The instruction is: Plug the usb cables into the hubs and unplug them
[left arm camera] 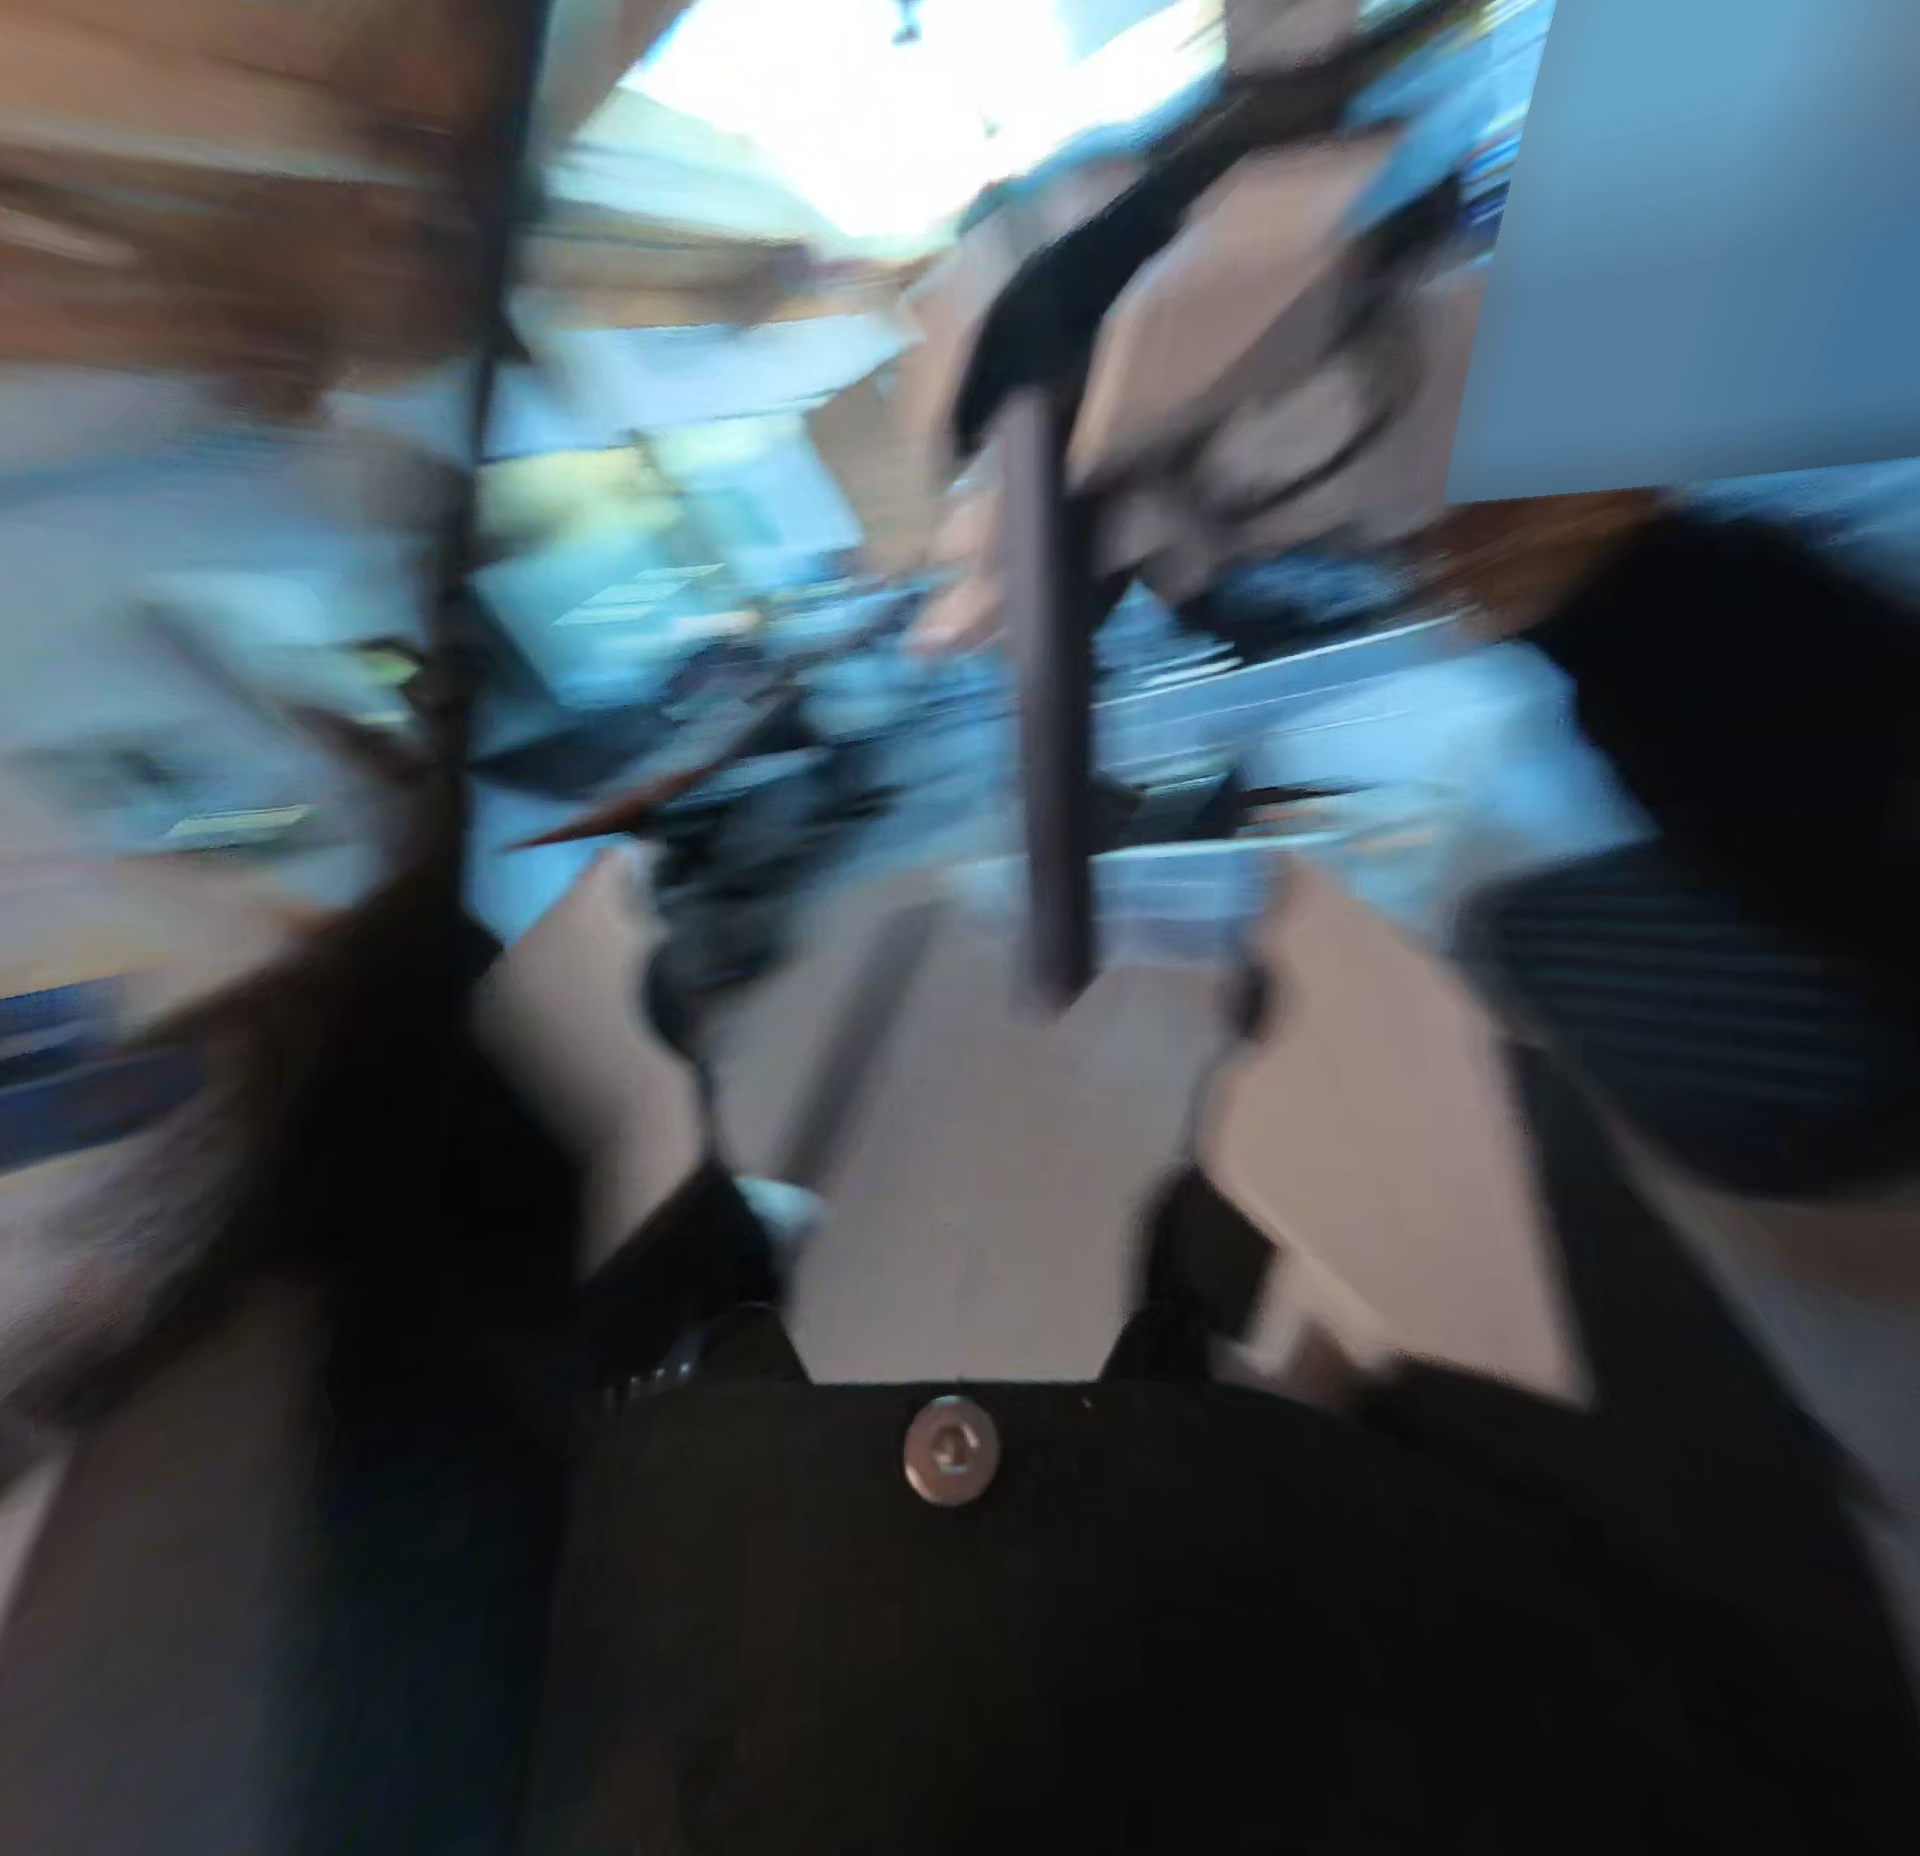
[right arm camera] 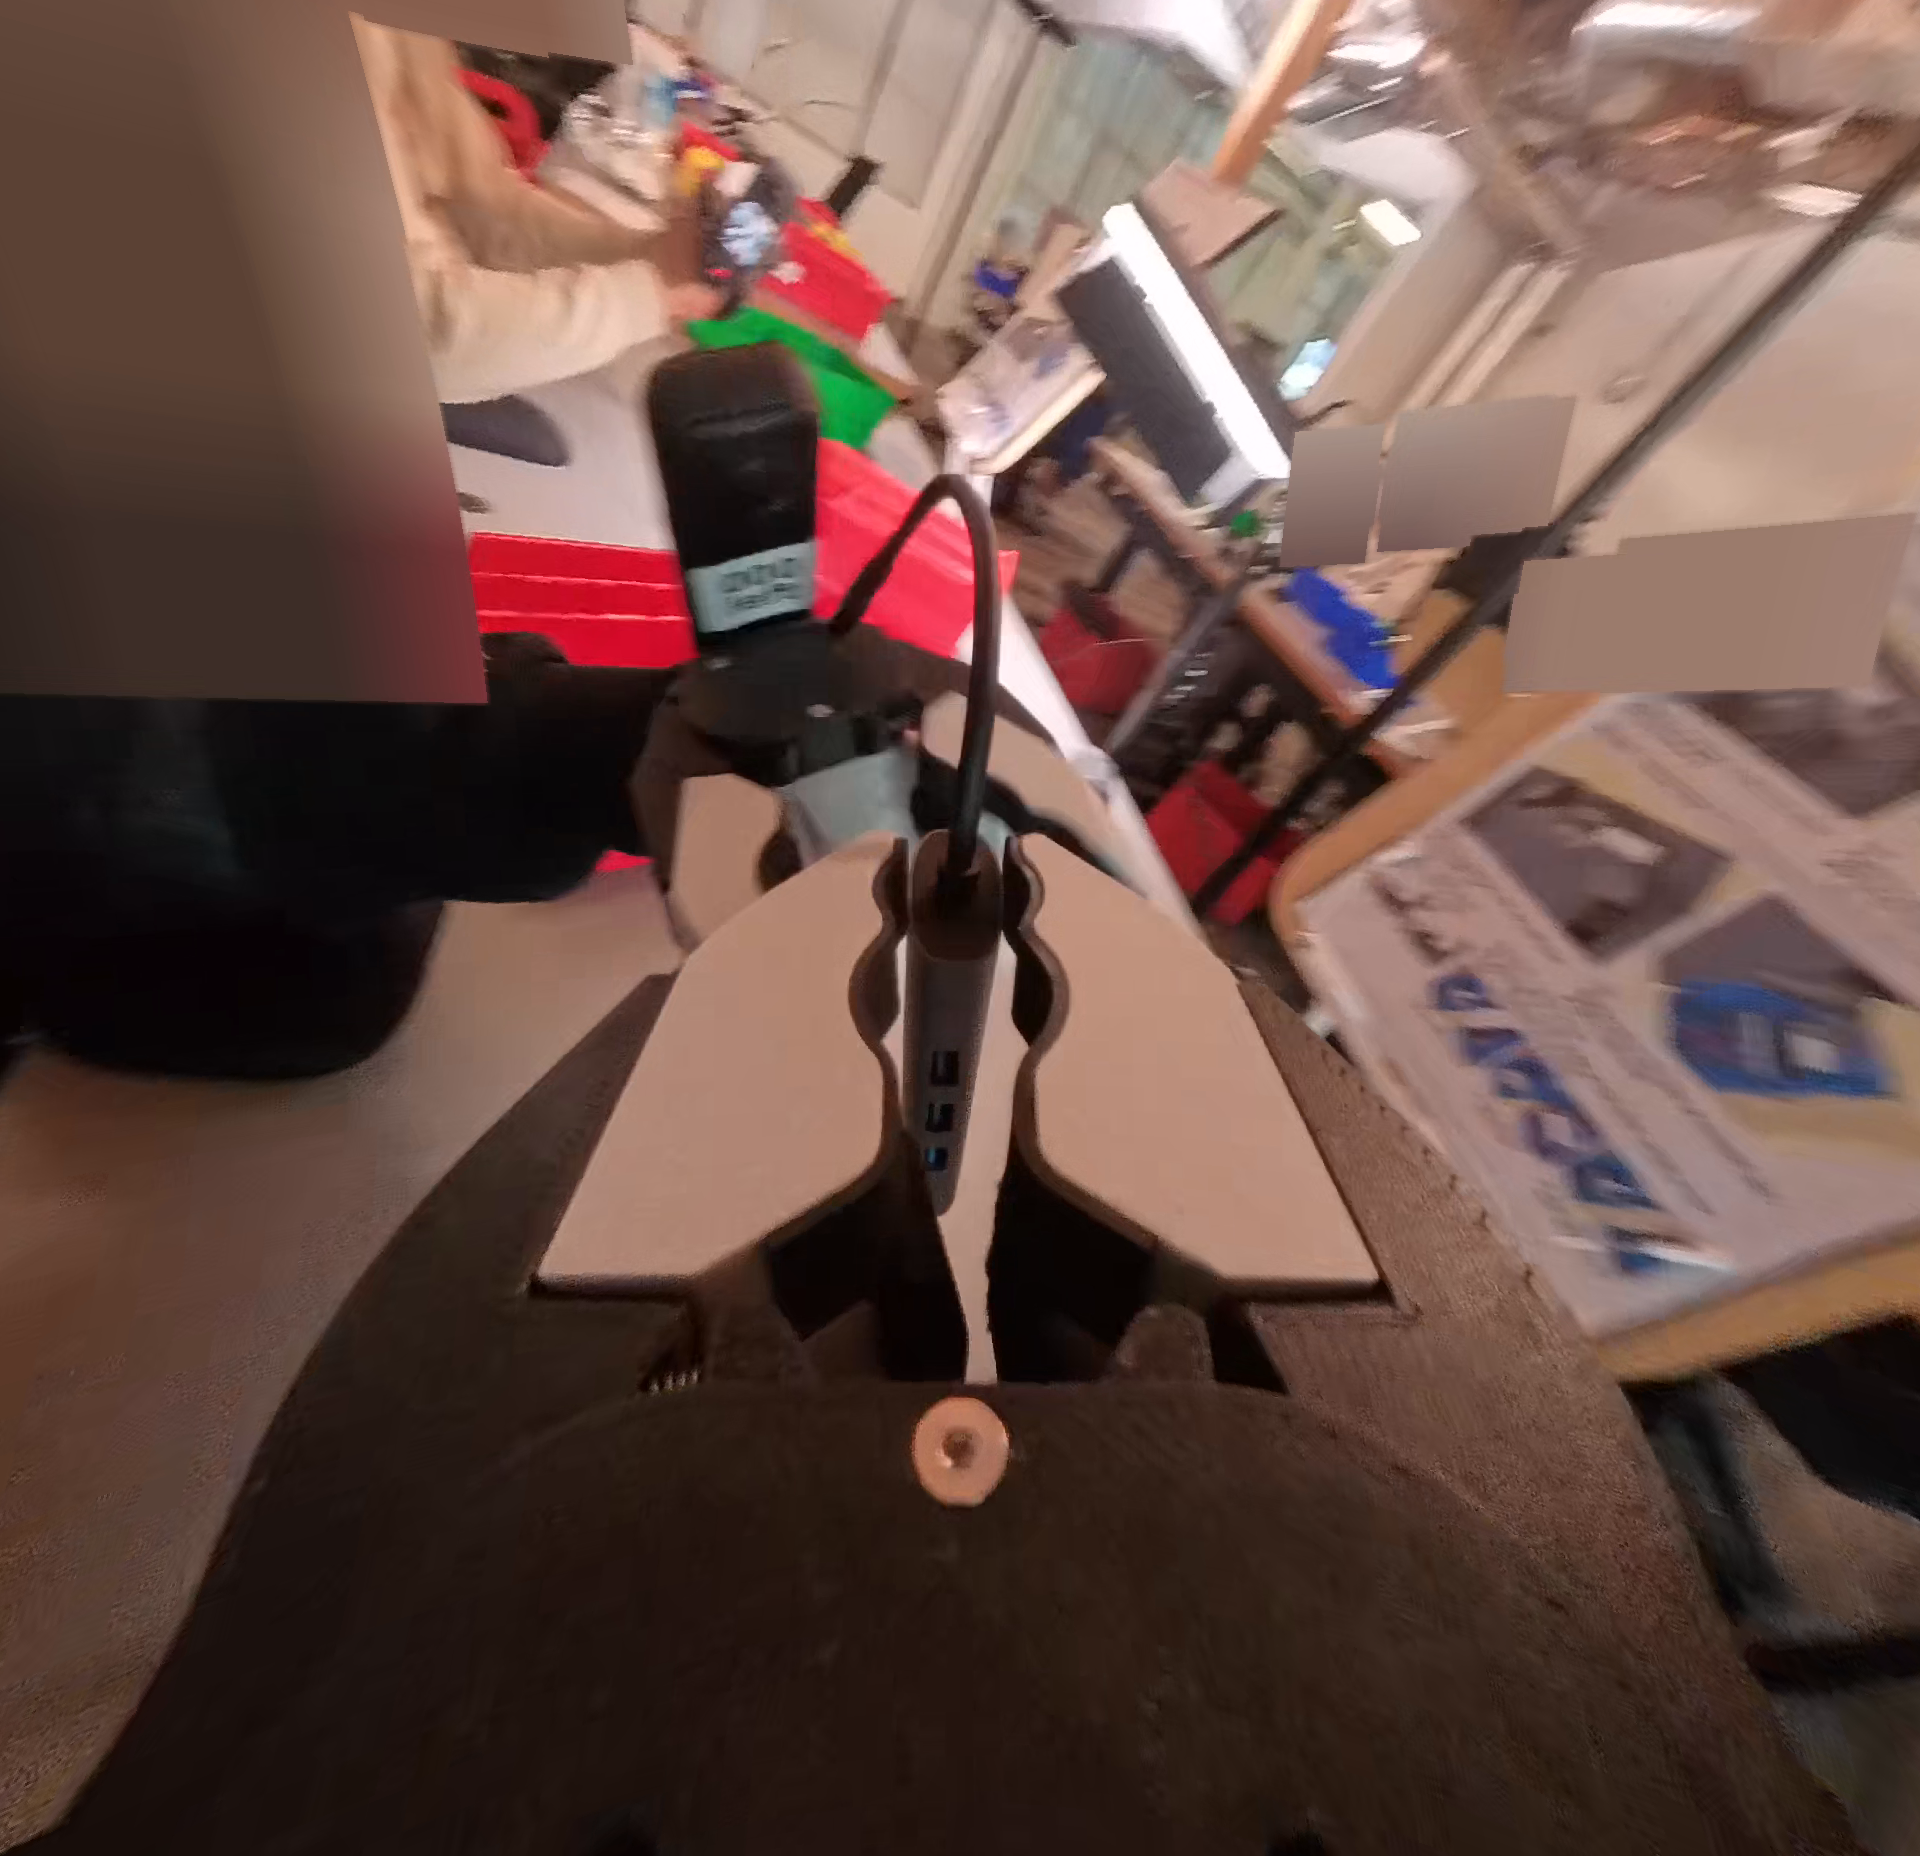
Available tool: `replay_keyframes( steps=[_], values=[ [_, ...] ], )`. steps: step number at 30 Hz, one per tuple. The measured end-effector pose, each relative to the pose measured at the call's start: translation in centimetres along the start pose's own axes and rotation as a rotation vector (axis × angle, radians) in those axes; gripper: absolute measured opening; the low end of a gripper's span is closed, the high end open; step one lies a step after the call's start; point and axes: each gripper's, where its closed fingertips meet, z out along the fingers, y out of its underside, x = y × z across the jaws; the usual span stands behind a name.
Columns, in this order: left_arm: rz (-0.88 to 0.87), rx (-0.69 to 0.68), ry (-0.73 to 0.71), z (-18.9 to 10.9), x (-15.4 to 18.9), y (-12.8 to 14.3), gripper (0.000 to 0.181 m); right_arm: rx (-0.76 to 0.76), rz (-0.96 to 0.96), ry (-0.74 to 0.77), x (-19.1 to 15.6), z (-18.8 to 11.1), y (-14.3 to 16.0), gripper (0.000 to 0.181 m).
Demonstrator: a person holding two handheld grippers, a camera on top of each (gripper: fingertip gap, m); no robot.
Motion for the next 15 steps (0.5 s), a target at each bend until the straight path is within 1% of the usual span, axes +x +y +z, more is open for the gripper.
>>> replay_keyframes(
  steps=[1,2,3,4,5,6,7,8,9,11,12,13,15],
  values=[
    [0.074,-0.058,-0.1,-0.3,-1.6,0.8,0.128,0.002,-0.023,0.072,1.1,-1.1,-0.2,0.017],
    [0.135,-0.128,-0.196,-0.9,-3.4,1.6,0.133,0.0,-0.048,0.158,2.3,-2.4,-0.3,0.017],
    [0.194,-0.184,-0.323,-1.9,-5.5,1.9,0.138,-0.013,-0.074,0.24,3.4,-3.8,-0.3,0.017],
    [0.26,-0.215,-0.464,-3.2,-7.7,1.7,0.138,-0.037,-0.094,0.317,4.4,-5.3,-0.1,0.017],
    [0.32,-0.217,-0.609,-4.9,-9.7,0.8,0.138,-0.066,-0.105,0.401,5.4,-6.9,0.2,0.017],
    [0.383,-0.185,-0.748,-6.7,-11.1,-0.7,0.138,-0.101,-0.111,0.488,6.5,-8.7,0.7,0.017],
    [0.448,-0.12,-0.889,-8.9,-12.1,-2.8,0.138,-0.149,-0.112,0.573,7.5,-10.6,1.4,0.017],
    [0.503,-0.023,-1.036,-11.4,-12.5,-5.3,0.138,-0.208,-0.103,0.653,8.5,-12.6,2.4,0.017],
    [0.536,0.098,-1.142,-13.8,-12.2,-7.7,0.136,-0.276,-0.084,0.727,9.3,-14.6,3.7,0.017],
    [0.523,0.346,-1.255,-18.1,-11.1,-11.7,0.136,-0.425,-0.021,0.857,10.5,-18.6,7.1,0.017],
    [0.486,0.432,-1.288,-20.0,-10.9,-12.9,0.136,-0.499,0.002,0.898,10.7,-20.3,9.1,0.017],
    [0.438,0.493,-1.322,-21.9,-11.0,-13.8,0.136,-0.576,0.003,0.905,11.1,-21.8,10.9,0.017],
    [0.339,0.61,-1.385,-25.8,-11.1,-15.1,0.136,-0.616,0.043,0.972,12.3,-24.4,13.7,0.017]
  ],
)
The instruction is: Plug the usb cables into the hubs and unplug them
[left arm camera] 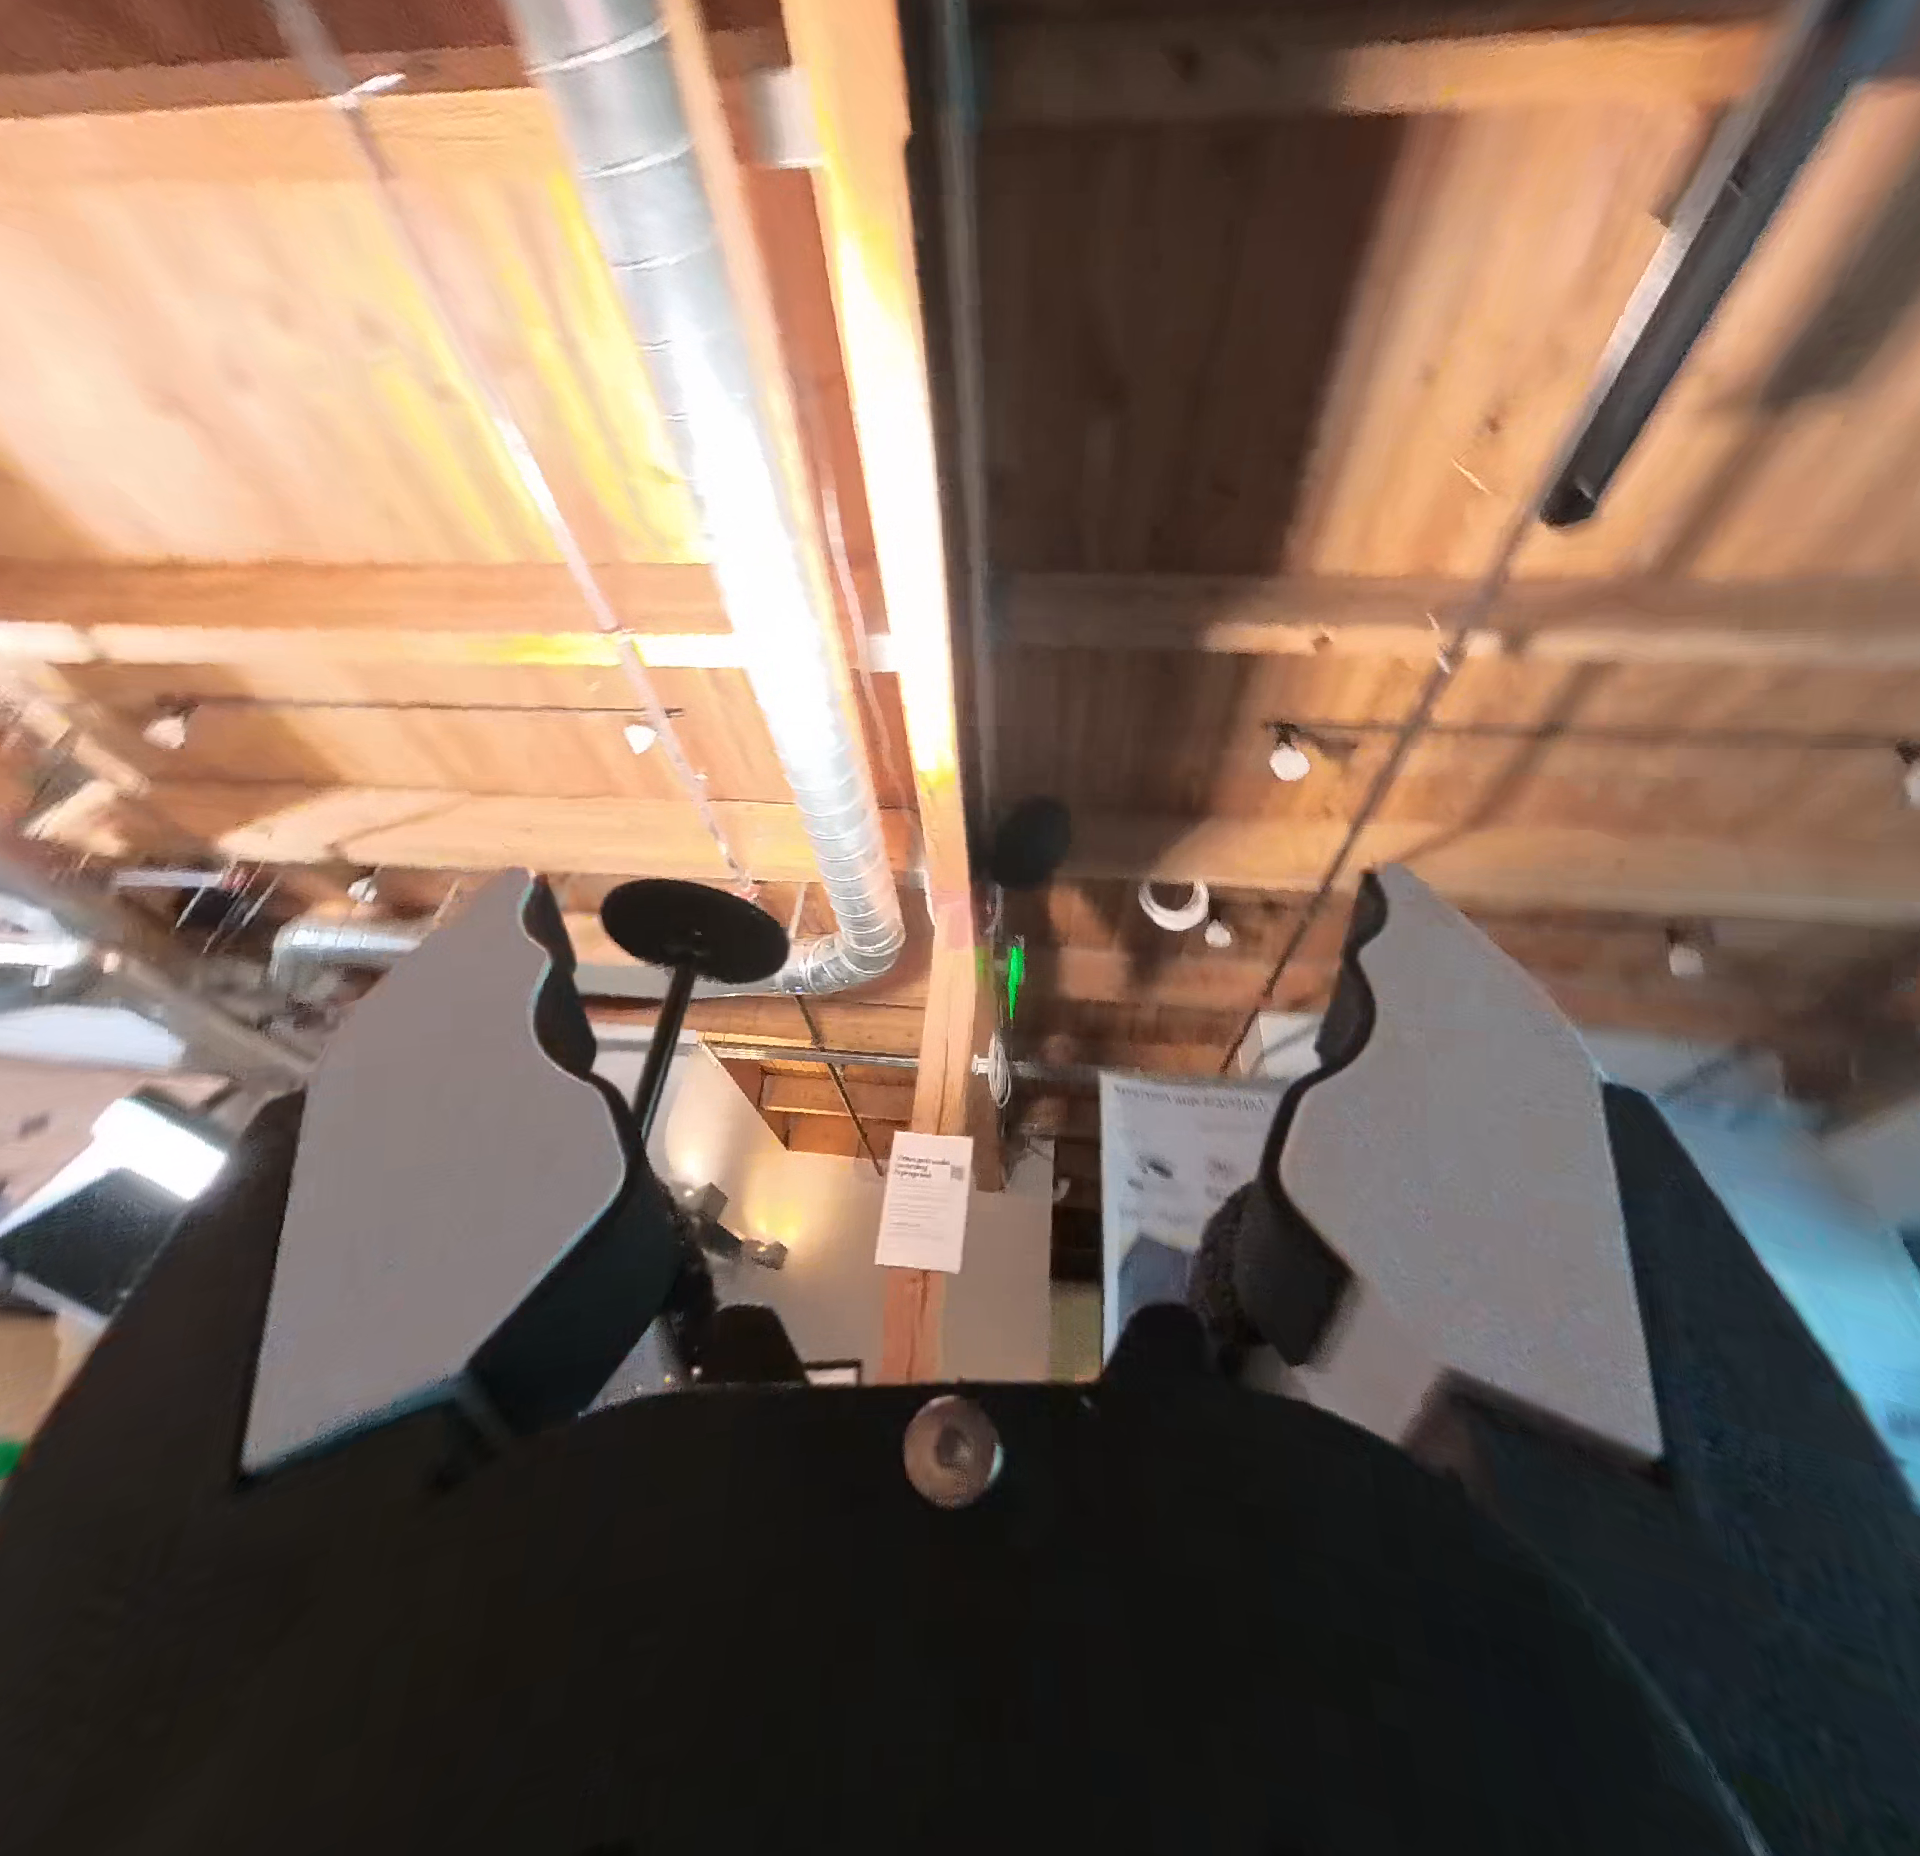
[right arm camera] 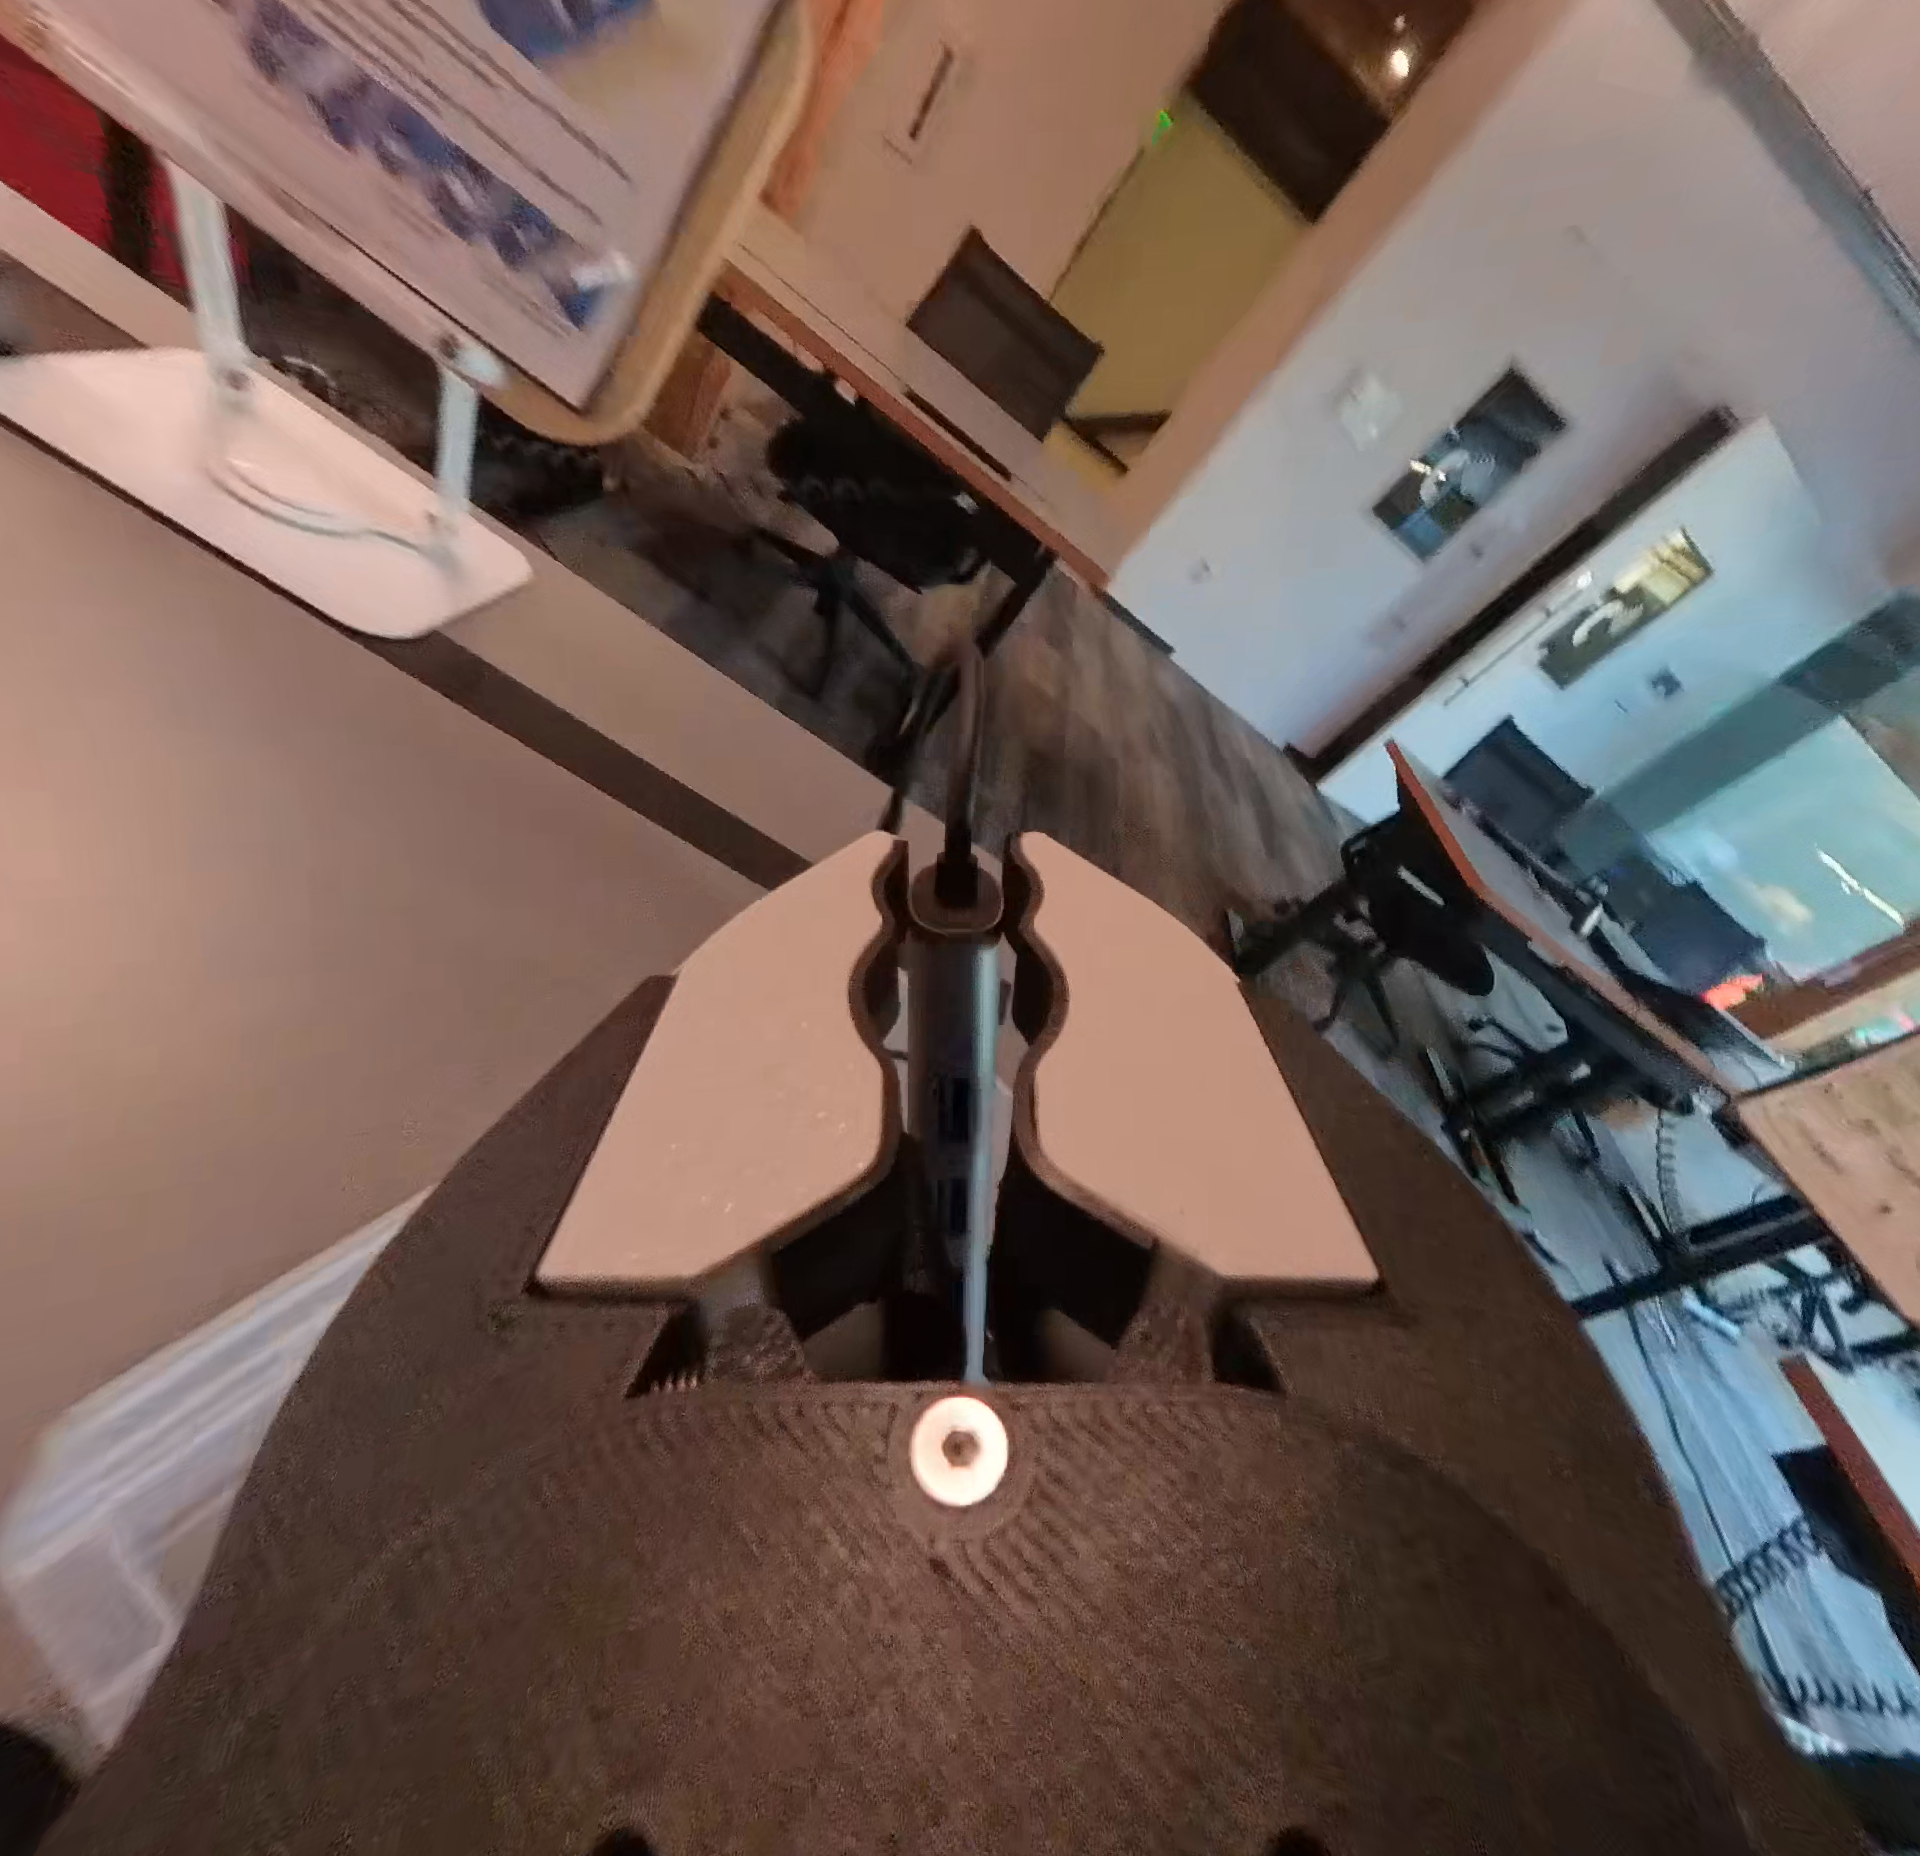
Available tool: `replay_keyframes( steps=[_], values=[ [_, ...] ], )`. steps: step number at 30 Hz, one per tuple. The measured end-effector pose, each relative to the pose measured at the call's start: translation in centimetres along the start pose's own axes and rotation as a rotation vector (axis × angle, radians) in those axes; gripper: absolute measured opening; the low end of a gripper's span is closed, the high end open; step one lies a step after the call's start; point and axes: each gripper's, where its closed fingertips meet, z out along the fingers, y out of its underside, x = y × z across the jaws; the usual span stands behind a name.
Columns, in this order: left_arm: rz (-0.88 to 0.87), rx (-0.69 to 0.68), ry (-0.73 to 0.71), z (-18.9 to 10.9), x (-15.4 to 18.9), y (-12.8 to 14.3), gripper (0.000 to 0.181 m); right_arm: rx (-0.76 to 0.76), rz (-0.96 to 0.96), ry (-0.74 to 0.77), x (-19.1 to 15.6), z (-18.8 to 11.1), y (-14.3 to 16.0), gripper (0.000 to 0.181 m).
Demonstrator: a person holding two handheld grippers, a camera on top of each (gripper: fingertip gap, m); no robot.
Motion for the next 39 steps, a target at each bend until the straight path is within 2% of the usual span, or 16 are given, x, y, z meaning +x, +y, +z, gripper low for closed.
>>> replay_keyframes(
  steps=[4,6,8,10,11,16,20,22,24,27,30,32,33,36,37,39],
  values=[
    [-0.25,0.078,-0.181,-0.2,-7.5,-2.7,0.134,-0.073,0.036,-0.06,0.3,2.7,5.3,0.017],
    [-0.422,0.097,-0.25,-0.8,-10.8,-2.8,0.123,-0.135,0.052,-0.092,0.0,3.6,7.9,0.017],
    [-0.646,0.174,-0.192,-1.4,-12.5,-3.5,0.089,-0.194,0.048,-0.127,-0.6,4.5,10.0,0.017],
    [-0.851,0.267,0.013,-2.0,-12.1,-4.8,0.016,-0.222,0.048,-0.163,-1.3,5.3,11.5,0.017],
    [-0.932,0.272,0.095,-2.3,-11.7,-5.0,0.001,-0.223,0.052,-0.176,-1.6,5.8,12.1,0.017],
    [-1.009,0.248,0.21,-1.8,-10.3,-4.7,0.001,-0.364,0.151,-0.246,-3.1,6.6,16.0,0.018],
    [-0.681,0.407,-0.013,-2.4,-11.2,-6.2,0.052,-0.468,0.141,-0.189,-2.4,6.4,17.6,0.071],
    [-0.536,0.395,-0.065,-2.3,-10.8,-6.6,0.072,-0.483,0.155,-0.145,-1.7,6.0,17.2,0.089],
    [-0.476,0.338,-0.023,-1.7,-9.5,-6.6,0.073,-0.506,0.186,-0.076,-0.5,5.1,17.0,0.112],
    [-0.509,0.332,0.097,-1.6,-7.9,-7.0,0.052,-0.65,0.272,0.058,1.9,1.7,18.5,0.124],
    [-0.651,0.291,0.155,-2.0,-7.7,-6.8,0.015,-0.822,0.43,0.127,2.5,-2.5,20.7,0.113],
    [-0.712,0.243,0.161,-1.8,-7.9,-6.1,0.011,-0.879,0.445,0.166,3.1,-4.3,22.0,0.099],
    [-0.723,0.236,0.168,-1.7,-7.9,-5.9,0.011,-0.889,0.46,0.18,3.4,-4.8,22.6,0.083],
    [-0.628,0.251,0.114,-1.5,-8.5,-5.8,0.026,-0.935,0.57,0.114,2.2,-5.2,25.2,0.059],
    [-0.555,0.266,0.076,-1.4,-8.7,-6.0,0.037,-0.974,0.599,0.051,1.0,-5.4,26.1,0.056],
    [-0.419,0.263,0.005,-1.1,-9.0,-6.1,0.059,-1.015,0.65,-0.117,-1.7,-5.2,26.8,0.03]
  ],
)
